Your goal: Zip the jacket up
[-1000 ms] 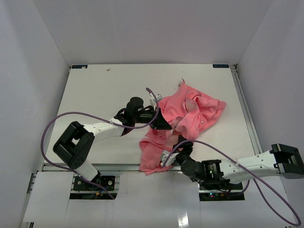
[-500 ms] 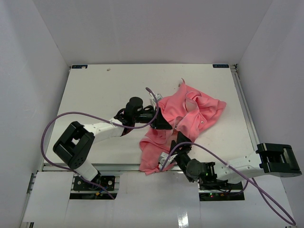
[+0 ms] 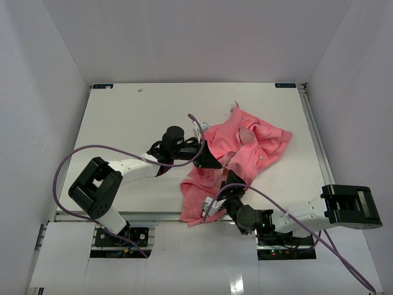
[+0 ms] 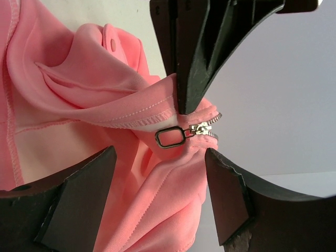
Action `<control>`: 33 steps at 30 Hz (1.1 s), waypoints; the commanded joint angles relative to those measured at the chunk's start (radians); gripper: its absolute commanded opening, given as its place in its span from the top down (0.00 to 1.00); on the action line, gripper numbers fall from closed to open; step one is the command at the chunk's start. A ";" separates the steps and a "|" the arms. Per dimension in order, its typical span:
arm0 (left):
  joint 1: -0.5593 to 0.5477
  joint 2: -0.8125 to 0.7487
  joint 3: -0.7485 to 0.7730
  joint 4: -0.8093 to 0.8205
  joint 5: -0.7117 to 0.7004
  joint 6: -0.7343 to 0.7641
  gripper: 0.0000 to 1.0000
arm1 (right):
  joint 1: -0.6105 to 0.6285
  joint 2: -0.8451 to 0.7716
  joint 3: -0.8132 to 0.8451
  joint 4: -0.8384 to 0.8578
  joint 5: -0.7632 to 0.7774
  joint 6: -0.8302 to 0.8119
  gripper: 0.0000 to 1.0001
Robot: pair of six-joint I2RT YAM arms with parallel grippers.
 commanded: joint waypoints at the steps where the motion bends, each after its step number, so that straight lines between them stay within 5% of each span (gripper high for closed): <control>1: 0.008 -0.027 -0.014 0.036 0.023 -0.006 1.00 | -0.023 0.015 0.030 0.071 0.012 0.023 0.25; 11: 0.012 -0.013 -0.021 0.060 0.037 -0.017 1.00 | -0.046 0.047 0.074 0.071 -0.021 0.021 0.31; 18: 0.015 -0.002 -0.021 0.060 0.035 -0.014 1.00 | -0.048 -0.014 0.099 0.063 0.004 -0.021 0.53; 25: 0.020 0.003 -0.015 0.052 0.034 -0.012 1.00 | -0.048 -0.147 0.158 -0.265 -0.042 0.189 0.60; 33: 0.022 0.001 -0.014 0.052 0.036 -0.013 1.00 | -0.059 -0.229 0.156 -0.303 -0.068 0.223 0.69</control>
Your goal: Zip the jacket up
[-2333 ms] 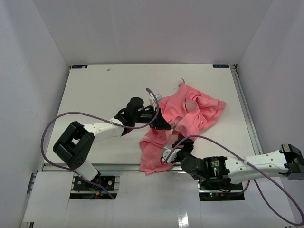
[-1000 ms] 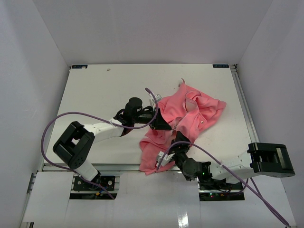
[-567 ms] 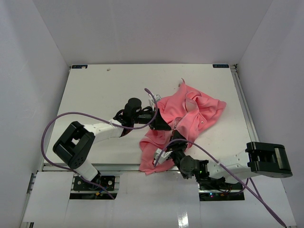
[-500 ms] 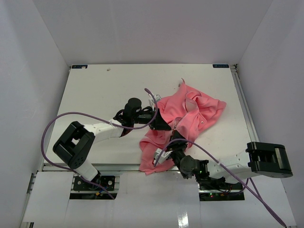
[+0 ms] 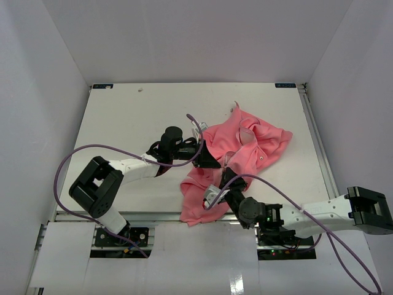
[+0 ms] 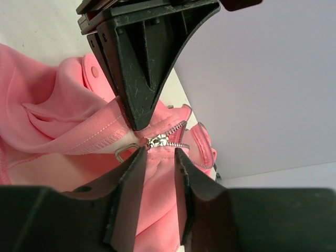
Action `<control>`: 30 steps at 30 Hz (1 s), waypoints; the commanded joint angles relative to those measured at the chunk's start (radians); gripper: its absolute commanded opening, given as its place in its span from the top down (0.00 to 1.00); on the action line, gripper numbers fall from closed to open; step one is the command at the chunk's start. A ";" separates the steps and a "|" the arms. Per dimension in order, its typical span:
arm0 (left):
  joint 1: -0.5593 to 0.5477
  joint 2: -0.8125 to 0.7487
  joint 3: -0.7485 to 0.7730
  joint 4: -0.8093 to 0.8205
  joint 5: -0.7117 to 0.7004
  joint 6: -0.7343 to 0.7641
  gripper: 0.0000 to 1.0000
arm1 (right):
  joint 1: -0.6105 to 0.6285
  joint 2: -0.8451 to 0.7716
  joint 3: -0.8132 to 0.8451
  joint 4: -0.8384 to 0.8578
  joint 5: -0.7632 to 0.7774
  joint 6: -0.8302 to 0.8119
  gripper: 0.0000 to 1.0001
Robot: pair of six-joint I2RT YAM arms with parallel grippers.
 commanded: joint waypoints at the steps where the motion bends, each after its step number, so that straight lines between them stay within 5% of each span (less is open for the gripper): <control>1: 0.006 -0.008 0.003 0.013 0.015 0.002 1.00 | -0.016 -0.041 0.032 -0.024 -0.026 0.058 0.70; 5: 0.007 -0.005 0.002 0.016 0.014 0.002 1.00 | -0.043 -0.080 0.053 -0.126 -0.074 0.181 0.70; 12: 0.006 -0.009 -0.009 0.048 0.037 -0.006 1.00 | -0.211 -0.260 0.253 -0.724 -0.473 0.841 0.54; 18: 0.007 -0.018 -0.017 0.060 0.043 -0.006 1.00 | -0.401 -0.366 0.267 -0.784 -0.663 1.102 0.53; 23: 0.007 -0.015 -0.021 0.062 0.038 -0.001 1.00 | -0.562 -0.279 0.341 -0.848 -0.893 1.252 0.69; 30: 0.008 -0.016 -0.022 0.066 0.038 -0.005 1.00 | -0.573 -0.285 0.343 -0.847 -0.887 1.289 0.69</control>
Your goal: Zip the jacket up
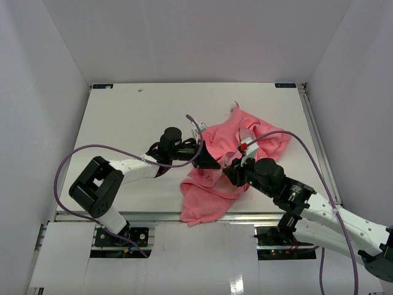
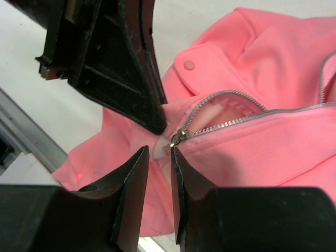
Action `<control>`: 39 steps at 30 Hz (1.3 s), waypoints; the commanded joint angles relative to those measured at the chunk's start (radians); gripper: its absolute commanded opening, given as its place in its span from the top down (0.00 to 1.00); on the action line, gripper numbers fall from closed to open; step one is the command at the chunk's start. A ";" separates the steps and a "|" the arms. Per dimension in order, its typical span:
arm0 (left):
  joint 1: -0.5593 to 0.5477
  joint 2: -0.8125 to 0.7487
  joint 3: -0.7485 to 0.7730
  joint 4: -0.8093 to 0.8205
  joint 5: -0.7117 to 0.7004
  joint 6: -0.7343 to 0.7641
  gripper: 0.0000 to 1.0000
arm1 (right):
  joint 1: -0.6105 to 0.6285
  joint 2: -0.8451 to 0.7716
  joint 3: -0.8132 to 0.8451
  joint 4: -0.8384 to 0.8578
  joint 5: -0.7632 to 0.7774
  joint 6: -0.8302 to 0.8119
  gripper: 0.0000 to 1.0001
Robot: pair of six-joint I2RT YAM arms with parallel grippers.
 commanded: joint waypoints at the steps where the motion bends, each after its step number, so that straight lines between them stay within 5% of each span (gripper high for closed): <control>1: 0.005 -0.017 -0.006 0.026 0.019 0.002 1.00 | -0.006 -0.022 0.037 -0.001 -0.042 0.067 0.69; 18: 0.004 -0.003 -0.012 0.072 0.053 -0.025 1.00 | -0.006 -0.001 0.008 0.016 0.050 -0.037 0.62; 39: 0.004 0.009 -0.015 0.087 0.062 -0.032 1.00 | -0.034 -0.022 -0.028 0.065 -0.075 -0.070 0.58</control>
